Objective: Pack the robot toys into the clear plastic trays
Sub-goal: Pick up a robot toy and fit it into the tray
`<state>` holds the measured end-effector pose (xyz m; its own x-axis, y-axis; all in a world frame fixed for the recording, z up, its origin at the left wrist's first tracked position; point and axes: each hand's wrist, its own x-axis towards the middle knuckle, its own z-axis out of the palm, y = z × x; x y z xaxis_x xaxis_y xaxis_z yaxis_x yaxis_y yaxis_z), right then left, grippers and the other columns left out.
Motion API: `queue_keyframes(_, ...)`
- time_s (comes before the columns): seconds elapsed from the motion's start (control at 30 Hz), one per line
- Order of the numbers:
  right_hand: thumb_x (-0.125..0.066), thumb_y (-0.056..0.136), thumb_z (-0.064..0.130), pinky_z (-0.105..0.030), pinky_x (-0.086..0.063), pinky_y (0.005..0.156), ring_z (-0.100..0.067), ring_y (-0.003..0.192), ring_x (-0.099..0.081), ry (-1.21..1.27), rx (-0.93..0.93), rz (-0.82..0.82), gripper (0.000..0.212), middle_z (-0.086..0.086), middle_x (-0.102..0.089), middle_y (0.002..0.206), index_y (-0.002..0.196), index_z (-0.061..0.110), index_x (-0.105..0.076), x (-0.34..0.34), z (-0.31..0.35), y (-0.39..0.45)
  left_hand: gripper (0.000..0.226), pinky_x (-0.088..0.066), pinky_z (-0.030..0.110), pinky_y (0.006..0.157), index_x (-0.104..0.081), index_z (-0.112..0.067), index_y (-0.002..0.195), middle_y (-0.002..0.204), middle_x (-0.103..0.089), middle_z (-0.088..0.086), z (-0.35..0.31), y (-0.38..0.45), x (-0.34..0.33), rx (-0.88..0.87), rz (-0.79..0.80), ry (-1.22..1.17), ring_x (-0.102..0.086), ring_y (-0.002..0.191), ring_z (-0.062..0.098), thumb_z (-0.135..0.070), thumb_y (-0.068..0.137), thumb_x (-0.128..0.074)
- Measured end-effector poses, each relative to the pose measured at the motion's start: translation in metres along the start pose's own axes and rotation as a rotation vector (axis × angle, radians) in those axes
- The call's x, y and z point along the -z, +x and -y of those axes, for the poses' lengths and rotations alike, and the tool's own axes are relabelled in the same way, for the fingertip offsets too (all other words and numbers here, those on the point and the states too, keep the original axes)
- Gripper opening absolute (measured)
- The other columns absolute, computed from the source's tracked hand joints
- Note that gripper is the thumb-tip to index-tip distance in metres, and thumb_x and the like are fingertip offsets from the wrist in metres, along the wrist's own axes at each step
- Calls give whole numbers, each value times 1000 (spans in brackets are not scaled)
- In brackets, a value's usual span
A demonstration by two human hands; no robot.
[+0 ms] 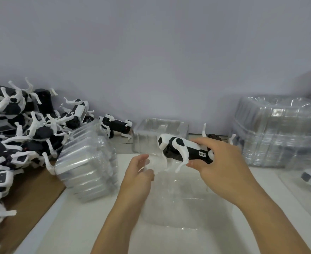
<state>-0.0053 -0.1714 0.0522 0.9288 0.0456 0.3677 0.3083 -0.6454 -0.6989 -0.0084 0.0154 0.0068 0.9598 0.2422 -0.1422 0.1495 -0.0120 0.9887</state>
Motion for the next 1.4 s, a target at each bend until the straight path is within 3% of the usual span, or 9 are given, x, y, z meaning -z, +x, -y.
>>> queue_keyframes(0.23, -76, 83, 26, -34, -47, 76, -5, 89, -52, -152, 43, 28, 31, 18, -60, 94, 107, 39, -61, -8, 7, -3, 52, -48, 40, 86, -59, -34, 104, 113, -65, -19, 0, 3, 5, 59, 6, -55, -59, 102, 16, -12, 58, -50)
queue_keyframes(0.43, -68, 86, 18, -36, -46, 86, -17, 105, -41, -343, 56, 163, 33, 14, -45, 103, 111, 39, -61, -23, 13, -8, 55, -42, 31, 75, -60, -39, 100, 75, -66, -21, 0, 1, 4, 38, 21, -31, -59, 84, 10, -18, 50, -48)
queue_keyframes(0.57, -69, 85, 24, -37, -42, 87, -20, 104, -44, -365, 29, 198, 25, 12, -53, 97, 106, 34, -64, -23, 8, -9, 64, -47, 35, 93, -63, -43, 105, 98, -59, -31, -2, 0, 5, 63, 45, -20, -56, 101, -1, -20, 48, -49)
queue_keyframes(0.73, -74, 82, 23, -36, -39, 89, -20, 103, -43, -317, 9, 180, 28, 10, -58, 95, 108, 30, -68, -27, 3, -9, 35, -46, 54, 97, -64, -41, 88, 117, -63, 5, -3, 1, 6, 123, 52, -86, -58, 115, 37, -34, 55, -55)
queue_keyframes(0.8, -75, 81, 23, -34, -39, 87, -17, 103, -43, -294, 24, 168, 31, 12, -54, 97, 110, 34, -68, -31, 4, -9, 28, -43, 57, 104, -64, -41, 87, 115, -64, 4, -3, 1, 6, 119, 34, -98, -59, 116, 36, -45, 60, -59)
queue_keyframes(0.9, -78, 80, 23, -28, -41, 82, -10, 103, -42, -237, 19, 130, 47, 17, -49, 101, 121, 41, -64, -34, 2, -8, 47, -41, 56, 109, -66, -39, 101, 119, -66, -2, -3, -1, 5, 84, 49, -98, -59, 119, 27, -58, 59, -61)
queue_keyframes(1.13, -78, 78, 20, -25, -38, 74, -5, 100, -37, -250, -8, 73, 51, 18, -45, 91, 122, 42, -65, -43, 2, -8, 12, -44, 55, 106, -67, -38, 96, 114, -68, 1, 2, 3, 7, 46, 29, -30, -61, 114, 27, -43, 96, -56)
queue_keyframes(1.27, -77, 78, 20, -25, -37, 72, -7, 100, -40, -269, -17, 72, 50, 18, -47, 94, 122, 43, -65, -44, 1, -8, 16, -51, 56, 98, -66, -40, 88, 112, -67, 6, 0, 3, 7, 63, 39, -22, -64, 109, 34, -39, 99, -54)
queue_keyframes(1.4, -76, 80, 23, -24, -33, 70, -6, 95, -37, -294, -31, 81, 50, 17, -50, 101, 124, 44, -63, -45, 0, -8, 12, -54, 50, 91, -63, -36, 101, 117, -65, 6, -2, 1, 7, 47, 53, -28, -65, 106, 31, -39, 101, -52)
